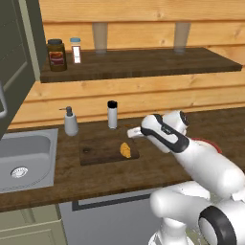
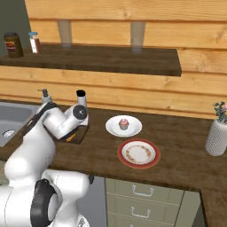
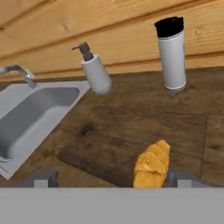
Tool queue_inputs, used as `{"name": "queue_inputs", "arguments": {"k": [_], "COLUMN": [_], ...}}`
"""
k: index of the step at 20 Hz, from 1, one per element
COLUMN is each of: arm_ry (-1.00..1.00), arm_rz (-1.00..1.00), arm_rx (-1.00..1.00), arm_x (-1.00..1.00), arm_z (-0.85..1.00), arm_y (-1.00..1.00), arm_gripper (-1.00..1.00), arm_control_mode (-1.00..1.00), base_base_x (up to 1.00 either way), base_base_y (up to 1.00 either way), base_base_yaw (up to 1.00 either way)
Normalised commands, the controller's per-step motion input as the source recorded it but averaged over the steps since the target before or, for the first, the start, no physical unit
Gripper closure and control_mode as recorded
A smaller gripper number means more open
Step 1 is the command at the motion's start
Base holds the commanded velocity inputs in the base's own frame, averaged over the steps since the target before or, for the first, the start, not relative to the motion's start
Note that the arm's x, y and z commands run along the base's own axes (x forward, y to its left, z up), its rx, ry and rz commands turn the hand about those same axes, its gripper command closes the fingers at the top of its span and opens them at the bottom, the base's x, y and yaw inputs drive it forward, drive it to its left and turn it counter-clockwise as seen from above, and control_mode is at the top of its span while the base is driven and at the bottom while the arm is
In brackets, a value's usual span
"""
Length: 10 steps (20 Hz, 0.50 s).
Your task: From the different types of pastries on the counter, select a croissant and place it on the cutting board. Then retrieve a jar of jam from the cabinet and place it alongside the croissant on the cutting board.
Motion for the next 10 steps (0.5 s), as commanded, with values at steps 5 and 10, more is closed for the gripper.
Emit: {"name": "queue_inputs", "arguments": {"k": [5,10], "arm_ry": [-0.35,-0.34], "arm_rz": [0.09,0.08], "arm_rx": [-0.01,-0.03], "arm_x": [-0.80,-0.78], "arm_z": [0.00,0.00], "arm_y": [0.00,0.00], "arm_gripper": [-1.00,-1.00], "arm_control_mode": [-1.00,-1.00], "base_base_x": [0.00,0.00], "base_base_y": [0.00,0.00], "base_base_yaw": [0.00,0.00]}}
